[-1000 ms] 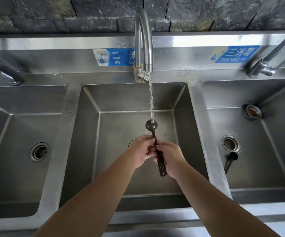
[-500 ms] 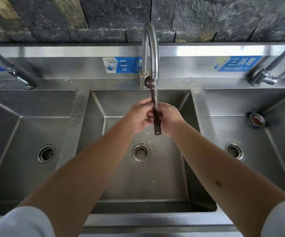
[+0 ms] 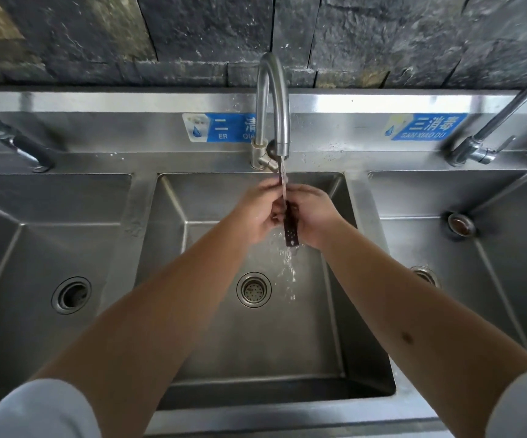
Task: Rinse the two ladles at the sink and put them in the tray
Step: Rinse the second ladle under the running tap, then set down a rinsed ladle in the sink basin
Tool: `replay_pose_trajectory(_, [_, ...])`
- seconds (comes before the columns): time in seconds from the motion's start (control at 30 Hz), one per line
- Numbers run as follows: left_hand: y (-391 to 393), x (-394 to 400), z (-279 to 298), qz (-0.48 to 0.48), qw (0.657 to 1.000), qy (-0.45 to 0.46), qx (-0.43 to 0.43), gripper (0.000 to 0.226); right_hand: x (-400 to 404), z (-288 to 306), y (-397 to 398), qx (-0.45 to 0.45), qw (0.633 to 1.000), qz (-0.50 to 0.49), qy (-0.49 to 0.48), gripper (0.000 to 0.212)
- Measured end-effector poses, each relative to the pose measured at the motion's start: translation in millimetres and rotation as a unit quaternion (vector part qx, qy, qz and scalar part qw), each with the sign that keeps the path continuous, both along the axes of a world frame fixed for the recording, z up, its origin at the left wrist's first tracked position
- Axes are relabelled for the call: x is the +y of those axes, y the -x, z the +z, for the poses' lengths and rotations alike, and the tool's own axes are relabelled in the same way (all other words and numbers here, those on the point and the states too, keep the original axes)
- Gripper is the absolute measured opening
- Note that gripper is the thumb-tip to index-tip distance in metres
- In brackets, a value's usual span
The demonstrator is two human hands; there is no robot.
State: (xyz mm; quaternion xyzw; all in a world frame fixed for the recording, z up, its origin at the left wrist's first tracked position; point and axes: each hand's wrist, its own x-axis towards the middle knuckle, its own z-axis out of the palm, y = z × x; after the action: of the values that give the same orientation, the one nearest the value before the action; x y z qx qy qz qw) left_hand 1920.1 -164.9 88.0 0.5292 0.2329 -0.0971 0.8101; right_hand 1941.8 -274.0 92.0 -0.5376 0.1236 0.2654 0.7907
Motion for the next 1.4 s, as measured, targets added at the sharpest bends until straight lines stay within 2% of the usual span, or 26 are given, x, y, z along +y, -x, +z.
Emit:
replay_pose_trajectory(0.13, [28.3, -13.3, -32.2, -0.039, 0.996, -0.003, 0.085, 0.016, -25.9, -35.0, 28.8, 0.022, 0.995, 0.042, 0.093, 0.014])
replay_pose_trajectory(0.27, [58.2, -41.1, -59.5, -0.053, 0.986, 0.017, 0.154, 0.013, -54.3, -60.0, 61.0, 0.064, 0.982, 0.033, 0.177, 0.012])
replay_pose_trajectory(0.37, [75.4, -66.7, -74.3, -0.055, 0.974, 0.014, 0.219, 0.008, -78.2, -69.9, 83.7, 0.065, 0.957, 0.053, 0.278, 0.014])
replay_pose_trajectory(0.47, [85.0, -91.3, -79.0, -0.062, 0.963, 0.016, 0.263, 0.018, -102.0, -69.8, 99.0, 0.069, 0.938, 0.083, 0.331, 0.016])
replay_pose_trajectory(0.53, [87.1, -107.5, -78.5, -0.066, 0.961, -0.001, 0.267, 0.024, -119.5, -66.0, 103.5, 0.057, 0.932, 0.093, 0.346, 0.016])
replay_pose_trajectory(0.6, [87.5, -124.0, -74.1, -0.072, 0.966, -0.04, 0.246, 0.018, -138.4, -60.3, 104.5, 0.05, 0.933, 0.096, 0.342, 0.017])
replay_pose_trajectory(0.77, [73.0, -184.3, -53.3, -0.094, 0.983, -0.082, 0.132, 0.01, -203.2, -51.2, 93.3, 0.019, 0.943, 0.076, 0.325, 0.017])
replay_pose_trajectory(0.87, [53.6, -233.6, -47.5, -0.128, 0.979, -0.127, 0.093, 0.01, -252.1, -52.5, 80.2, 0.016, 0.944, 0.042, 0.327, 0.023])
replay_pose_trajectory(0.97, [31.3, -284.5, -54.6, -0.159, 0.969, -0.172, 0.077, 0.013, -304.8, -63.1, 64.7, 0.042, 0.946, 0.014, 0.322, 0.016])
replay_pose_trajectory(1.13, [4.4, -358.7, -85.8, -0.208, 0.954, -0.178, 0.123, 0.016, -378.4, -96.4, 43.0, 0.093, 0.926, 0.017, 0.366, 0.012])
replay_pose_trajectory(1.3, [-8.5, -399.4, -133.2, -0.218, 0.94, -0.178, 0.193, 0.004, -411.2, -141.8, 23.1, 0.126, 0.904, 0.069, 0.404, 0.011])
replay_pose_trajectory(1.4, [-14.3, -411.3, -169.6, -0.203, 0.924, -0.225, 0.235, 0.02, -412.9, -170.1, 12.5, 0.117, 0.883, 0.116, 0.44, 0.01])
